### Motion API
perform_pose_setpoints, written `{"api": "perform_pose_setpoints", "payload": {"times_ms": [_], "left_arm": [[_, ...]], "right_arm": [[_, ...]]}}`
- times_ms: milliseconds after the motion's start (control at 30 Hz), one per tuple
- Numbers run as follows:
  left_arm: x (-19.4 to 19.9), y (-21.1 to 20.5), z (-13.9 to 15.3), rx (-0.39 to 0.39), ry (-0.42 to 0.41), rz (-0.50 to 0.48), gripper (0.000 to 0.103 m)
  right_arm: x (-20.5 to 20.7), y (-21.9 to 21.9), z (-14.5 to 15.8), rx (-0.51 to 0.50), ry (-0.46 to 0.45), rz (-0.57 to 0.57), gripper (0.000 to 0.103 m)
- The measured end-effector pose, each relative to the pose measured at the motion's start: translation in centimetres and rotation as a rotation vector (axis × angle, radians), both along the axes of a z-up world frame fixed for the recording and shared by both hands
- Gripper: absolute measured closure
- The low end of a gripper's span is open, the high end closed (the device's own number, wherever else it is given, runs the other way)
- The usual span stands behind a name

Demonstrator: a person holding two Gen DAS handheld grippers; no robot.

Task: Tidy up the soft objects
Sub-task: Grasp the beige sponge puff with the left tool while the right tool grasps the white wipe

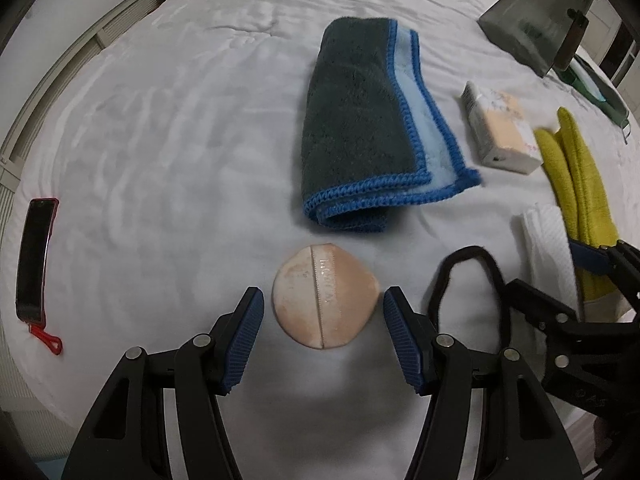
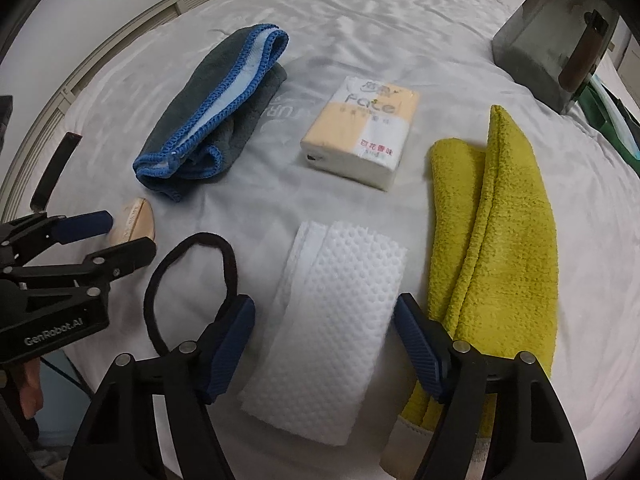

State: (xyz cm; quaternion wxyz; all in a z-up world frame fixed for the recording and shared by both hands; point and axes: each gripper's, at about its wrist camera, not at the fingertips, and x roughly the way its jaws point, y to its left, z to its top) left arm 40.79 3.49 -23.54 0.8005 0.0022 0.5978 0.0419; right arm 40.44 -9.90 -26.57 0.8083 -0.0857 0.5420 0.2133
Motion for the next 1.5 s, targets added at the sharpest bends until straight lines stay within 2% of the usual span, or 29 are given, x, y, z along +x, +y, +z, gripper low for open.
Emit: {"api": "perform_pose_setpoints", "payload": {"times_ms": [300, 533, 867, 1067, 1100, 1133, 1233, 1333, 1500], "left_arm": [[0.2, -0.2, -0.8, 0.003, 0.007, -0.003, 0.047], [-0.3, -0.1, -1.1, 0.007, 0.005, -0.011, 0.047], [-0.4, -0.1, -1.4, 0.006, 0.003, -0.018, 0.047], [-0.1, -0.3, -1.5, 0.002, 0.004, -0.033, 0.058], [0.0, -0.3, -1.5, 0.002, 0.001, -0.031, 0.063], [0.0, -0.3, -1.5, 0.000, -0.001, -0.027, 0.072], [0.2, 0.0, -1.4, -0.004, -0.003, -0.017, 0.089], [0.3, 0.4, -1.2, -0.006, -0.008, -0.004, 0.092], [0.4, 0.6, -0.4, 0.010, -0.018, 0.001, 0.093]], "right_arm": [[-0.3, 0.0, -0.3, -0.026, -0.030, 0.005, 0.047], [-1.4, 1.0, -0.1, -0.097, -0.101, 0.037, 0.050], [-1.8, 1.1, -0.3, -0.096, -0.112, 0.035, 0.067], [-1.6, 0.9, -0.3, -0.091, -0.107, 0.034, 0.079], [-1.6, 0.9, -0.3, -0.091, -0.106, 0.034, 0.082], [-1.6, 1.0, -0.3, -0.091, -0.105, 0.037, 0.082], [-1.6, 1.0, -0.1, -0.091, -0.104, 0.041, 0.084], [-1.6, 0.9, 0.0, -0.091, -0.105, 0.047, 0.086], [-1.7, 0.8, 0.5, -0.087, -0.110, 0.048, 0.089]]}}
